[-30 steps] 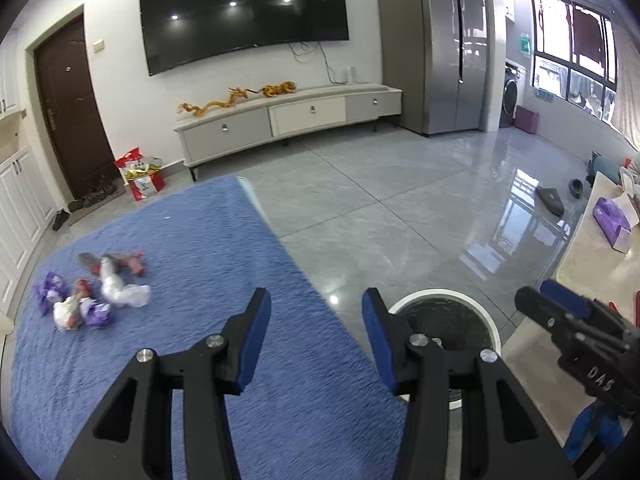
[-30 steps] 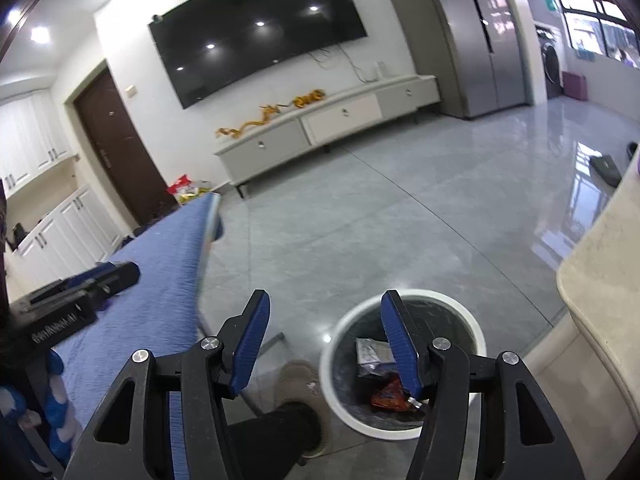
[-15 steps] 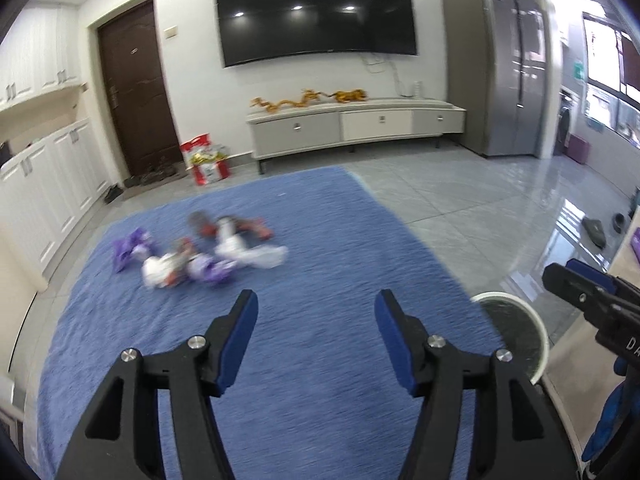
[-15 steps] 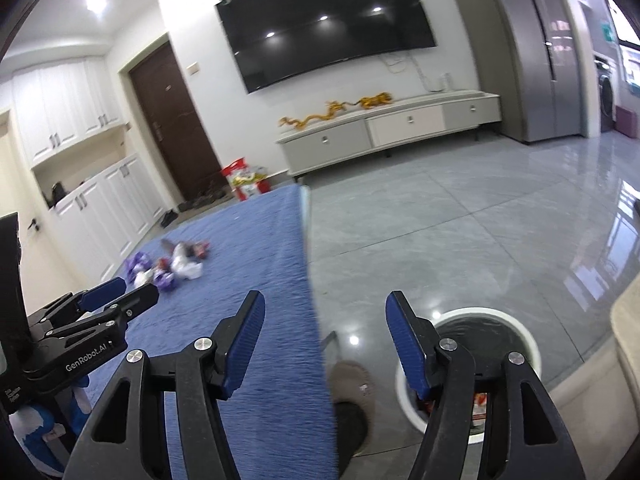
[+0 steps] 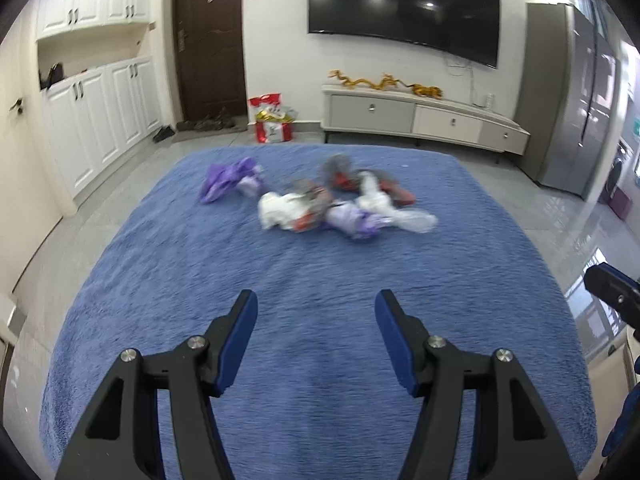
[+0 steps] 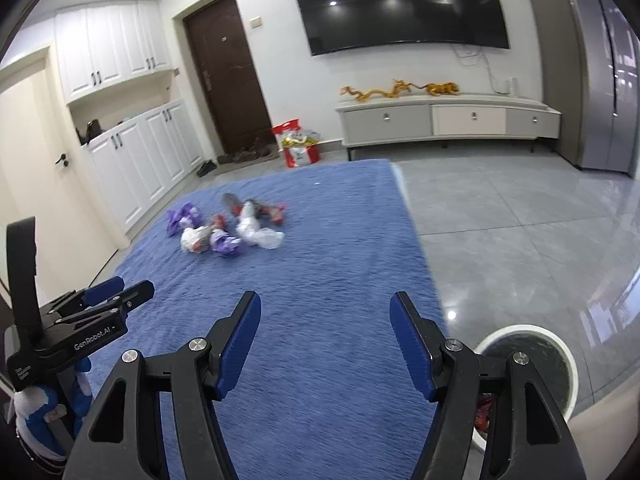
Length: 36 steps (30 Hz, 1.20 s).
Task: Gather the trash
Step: 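Move both open tools back over the trash on the rug, then grasp the white tissue with the left tool while the right tool grasps the clear plastic bag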
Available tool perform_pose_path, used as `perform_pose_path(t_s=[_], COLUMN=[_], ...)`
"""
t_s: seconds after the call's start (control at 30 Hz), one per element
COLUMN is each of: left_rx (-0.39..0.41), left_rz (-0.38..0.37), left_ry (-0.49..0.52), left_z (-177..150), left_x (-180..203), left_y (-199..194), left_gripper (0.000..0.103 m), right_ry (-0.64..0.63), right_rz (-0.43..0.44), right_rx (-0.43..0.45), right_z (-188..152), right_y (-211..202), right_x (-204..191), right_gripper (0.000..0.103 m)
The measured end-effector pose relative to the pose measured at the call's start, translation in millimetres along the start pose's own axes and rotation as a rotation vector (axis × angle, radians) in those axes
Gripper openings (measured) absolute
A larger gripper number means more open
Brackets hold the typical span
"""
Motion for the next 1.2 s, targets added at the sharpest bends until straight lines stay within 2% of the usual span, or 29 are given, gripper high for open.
perform_pose_path(t_s=[0.3, 0.83, 0.93, 1.13, 1.2], left_rx=[-0.030, -0.122, -0.135, -0.152, -0.149], left_rz=[0.007, 0.005, -0.027, -0.162, -0.171], left_ry=[-0.069, -0.105, -0.118, -0.119, -0.108], left_z=[2.8, 8.7, 14.3, 42.4, 53.2], left_x=[-41.4, -64.5, -71.0, -71.6, -68.7], left_y=[16.9, 65.0, 74.6, 98.3, 108.0], left_gripper=[0.060, 0.060, 0.060, 0.061, 0.061], right_ry=[-0.038, -0.089, -0.103, -0.177, -0.200], right_rz=[0.021, 0.040, 0.045, 0.072, 0.091], right_rx=[-0.045, -0.102, -0.114, -0.125, -0.121], right_z=[12.7, 25.7, 28.1, 43.8, 52.9], right_y=[33.0, 88.2, 101.2, 133.4, 146.2], right_x=[-25.4, -36.9, -38.4, -49.5, -53.8], right_gripper=[0.066, 0.069, 0.070, 0.070, 0.070])
Point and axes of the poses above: each gripper's, at about its wrist camera, not at the fingertips, and y roughly the way its jaws point, x to its right, z to its top, the point moved 3 cm from there along y, roughly the way its jaws point, and after that the axes turned 4 degrees about -y, right-handed, at the moved point
